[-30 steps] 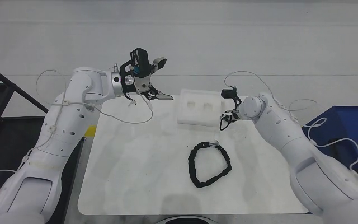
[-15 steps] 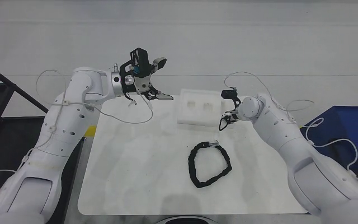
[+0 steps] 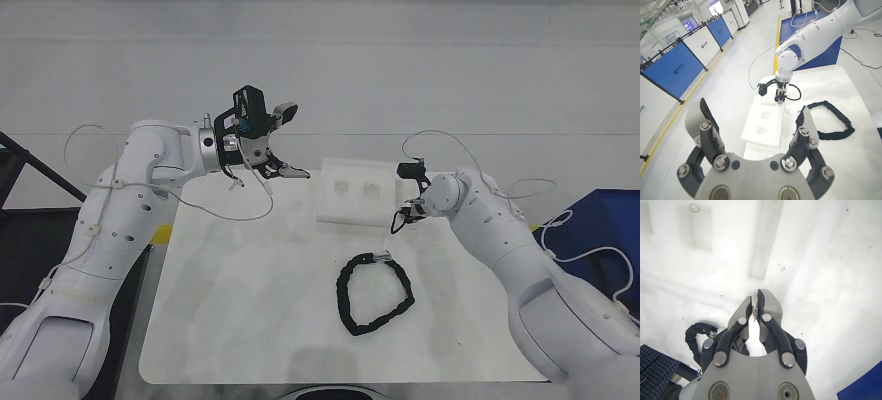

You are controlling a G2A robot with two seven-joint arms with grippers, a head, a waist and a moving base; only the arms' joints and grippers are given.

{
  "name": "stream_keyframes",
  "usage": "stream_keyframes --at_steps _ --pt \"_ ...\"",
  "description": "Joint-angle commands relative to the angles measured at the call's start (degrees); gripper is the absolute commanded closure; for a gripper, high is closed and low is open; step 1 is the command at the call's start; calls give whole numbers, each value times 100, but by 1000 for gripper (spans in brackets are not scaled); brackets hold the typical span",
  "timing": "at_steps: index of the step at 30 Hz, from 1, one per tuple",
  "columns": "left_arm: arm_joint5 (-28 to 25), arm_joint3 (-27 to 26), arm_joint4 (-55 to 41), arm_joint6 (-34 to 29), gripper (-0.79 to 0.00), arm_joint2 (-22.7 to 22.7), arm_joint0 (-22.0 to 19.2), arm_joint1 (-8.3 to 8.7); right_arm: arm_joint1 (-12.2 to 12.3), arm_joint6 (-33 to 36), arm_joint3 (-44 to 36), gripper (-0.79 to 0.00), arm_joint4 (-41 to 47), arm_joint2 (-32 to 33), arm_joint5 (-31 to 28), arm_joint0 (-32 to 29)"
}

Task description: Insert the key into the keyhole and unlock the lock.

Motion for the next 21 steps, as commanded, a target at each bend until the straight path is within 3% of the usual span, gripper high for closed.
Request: stream_keyframes --at_steps 1,13,21 --pt "0 0 0 0 -785 0 0 0 -6 29 6 0 -19 17 1 30" --pt "0 0 0 0 -785 0 0 0 97 395 -290 0 -65 267 -57 178" --pt "0 0 0 0 -785 0 0 0 357 762 -811 0 65 663 -324 70"
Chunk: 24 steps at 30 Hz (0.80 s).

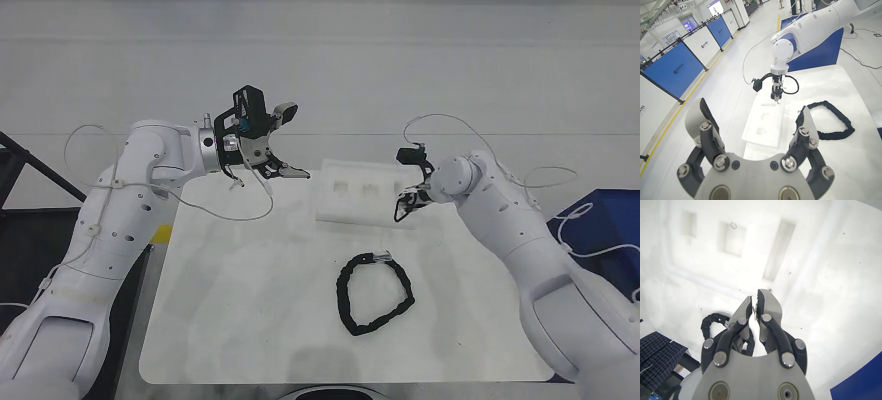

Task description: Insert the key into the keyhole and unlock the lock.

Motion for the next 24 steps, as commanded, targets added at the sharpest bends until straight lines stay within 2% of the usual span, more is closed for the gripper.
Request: stream_keyframes --at_steps 1,6,11,20,24 --pt "0 0 0 0 -785 0 0 0 93 71 -191 0 29 133 -72 -62" --pt "0 0 0 0 -785 0 0 0 414 386 -955 0 460 709 -530 -466" --pt "0 0 0 0 -785 0 0 0 784 727 -1962 0 767 1432 -681 -1044" --pt "0 0 0 0 -785 0 0 0 1425 1349 -4522 0 1391 3237 -606 -2617" --pt "0 0 0 0 -785 0 0 0 1555 1329 -5054 0 2223 3918 -742 -3303"
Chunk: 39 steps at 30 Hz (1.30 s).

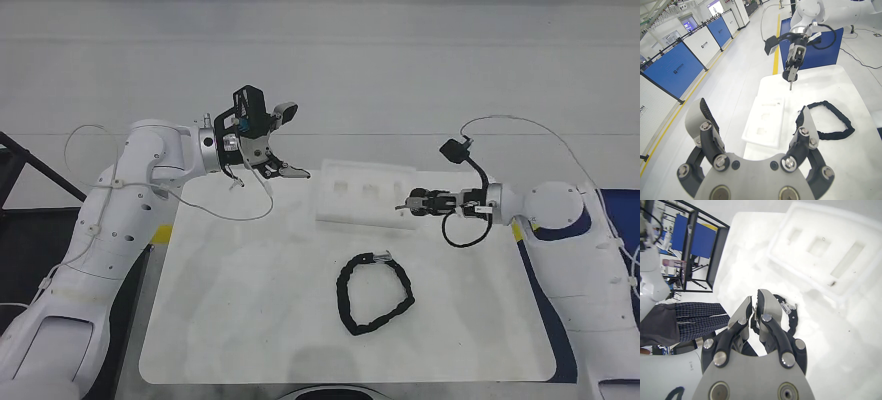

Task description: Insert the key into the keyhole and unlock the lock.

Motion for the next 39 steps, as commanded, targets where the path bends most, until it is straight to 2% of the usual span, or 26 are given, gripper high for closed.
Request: stream_keyframes --at_steps 1,4,13,29,31,36,39 --pt "0 0 0 0 -785 0 0 0 46 20 -94 0 355 282 -66 -243" --pt "0 0 0 0 -785 0 0 0 103 -50 -220 0 728 615 -111 -511" --pt "0 0 0 0 -785 0 0 0 247 -292 -761 0 1134 1362 -205 -1080" --pt "0 0 0 0 -785 0 0 0 256 -330 -771 0 1214 1407 -308 -1118" --pt "168 -12 12 -28 -785 13 86 -6 256 -330 -771 0 1214 1407 -308 -1118" --pt "470 126 246 -307 -785 390 194 -103 256 -330 -771 0 1214 1407 -308 -1118" --pt "446 457 131 -147 -785 771 214 -234 256 -330 -771 0 1214 1407 -308 -1118"
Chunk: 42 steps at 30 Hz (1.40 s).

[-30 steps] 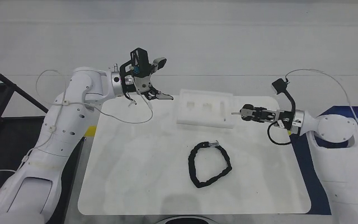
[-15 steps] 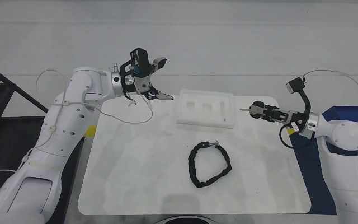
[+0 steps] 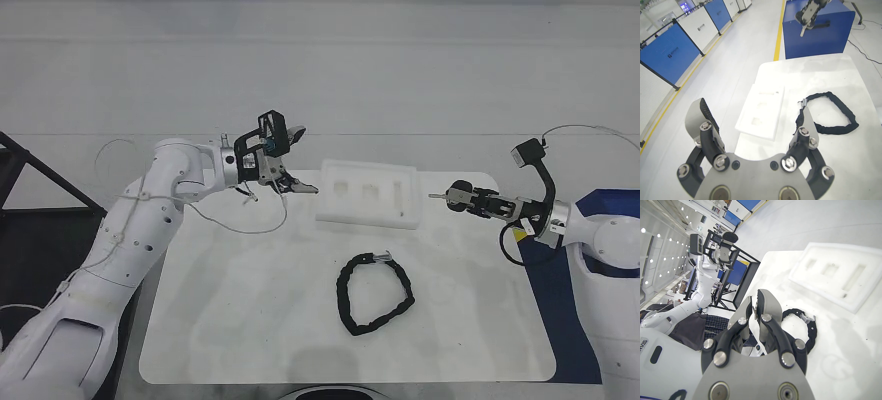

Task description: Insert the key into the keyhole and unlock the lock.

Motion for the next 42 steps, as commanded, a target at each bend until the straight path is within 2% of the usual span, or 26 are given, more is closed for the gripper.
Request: stream_keyframes --at_steps 1,12,20,27,29,42 --pt "-45 264 -68 132 -785 268 -48 -97 0 0 0 0 0 0 0 0" --pt "-476 1724 594 872 -785 1843 -634 -875 0 0 0 0 0 0 0 0" --pt "-476 2688 896 1631 -785 2815 -896 -1456 0 0 0 0 0 0 0 0" --pt "-476 3441 1000 2251 -785 3528 -1093 -1851 0 0 0 0 0 0 0 0" --pt "-476 3586 1010 2436 -785 3675 -1121 -1923 0 0 0 0 0 0 0 0" --pt "-476 3586 1010 2436 -785 3675 -1121 -1923 0 0 0 0 0 0 0 0"
